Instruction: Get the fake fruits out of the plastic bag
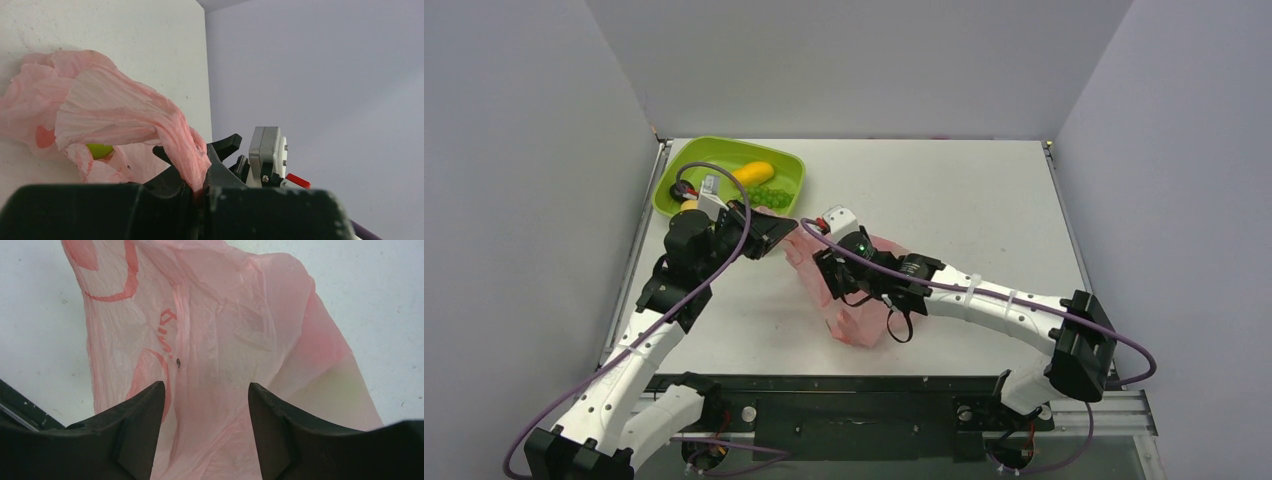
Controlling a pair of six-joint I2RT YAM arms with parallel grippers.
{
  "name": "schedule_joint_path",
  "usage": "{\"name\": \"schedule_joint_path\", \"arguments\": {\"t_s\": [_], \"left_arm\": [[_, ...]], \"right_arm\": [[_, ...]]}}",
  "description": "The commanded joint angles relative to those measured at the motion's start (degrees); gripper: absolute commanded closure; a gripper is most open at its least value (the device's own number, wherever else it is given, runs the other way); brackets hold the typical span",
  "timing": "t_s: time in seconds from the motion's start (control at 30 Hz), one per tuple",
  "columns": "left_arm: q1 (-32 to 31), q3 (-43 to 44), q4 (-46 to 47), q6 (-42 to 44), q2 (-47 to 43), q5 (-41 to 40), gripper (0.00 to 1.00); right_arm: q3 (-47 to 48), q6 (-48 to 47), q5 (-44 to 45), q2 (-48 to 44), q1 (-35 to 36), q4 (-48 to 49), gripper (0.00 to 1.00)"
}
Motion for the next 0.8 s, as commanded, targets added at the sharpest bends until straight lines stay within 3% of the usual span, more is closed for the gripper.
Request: {"name": "schedule_joint_path", "arguments": {"t_s": [0.0, 0.2, 0.37, 0.47, 0.57, 0.67, 0.77], "left_arm": [[0.37, 2.24, 1.95, 0.17, -0.68, 1.06, 1.00], [0.34, 3.89, -0.68, 2.05, -0.05, 0.90, 1.00], [0.45, 4.57, -3.31, 3.74, -0.68, -0.14, 1.00], [0.45, 4.63, -3.89, 4.10, -0.53, -0.08, 1.00], [0.65, 4.82, -4.95, 5.19, -0.07, 0.55, 1.00], [1.18, 4.58, -6.73, 6.72, -0.05, 2.14, 0.99], [2.45, 3.66, -8.07, 7.24, -1.22, 4.80, 0.80]], "right_arm": [[-0.23, 2.32, 4.86, 1.94, 0.01, 3.92, 0.45], [-1.11, 1.49, 10.08, 1.43, 0.04, 4.65, 0.60], [-2.52, 1.52, 11.28, 1.18, -0.05, 6.91, 0.65], [-2.94, 1.50, 11.41, 1.31, -0.26, 7.92, 0.78], [-2.57, 2.19, 11.26, 1.64, -0.80, 8.02, 0.98], [-2.55, 3.88, 9.82, 1.15, -2.46, 8.43, 1.00], [-2.63, 5.29, 8.27, 0.28, -4.29, 8.75, 1.00]]}}
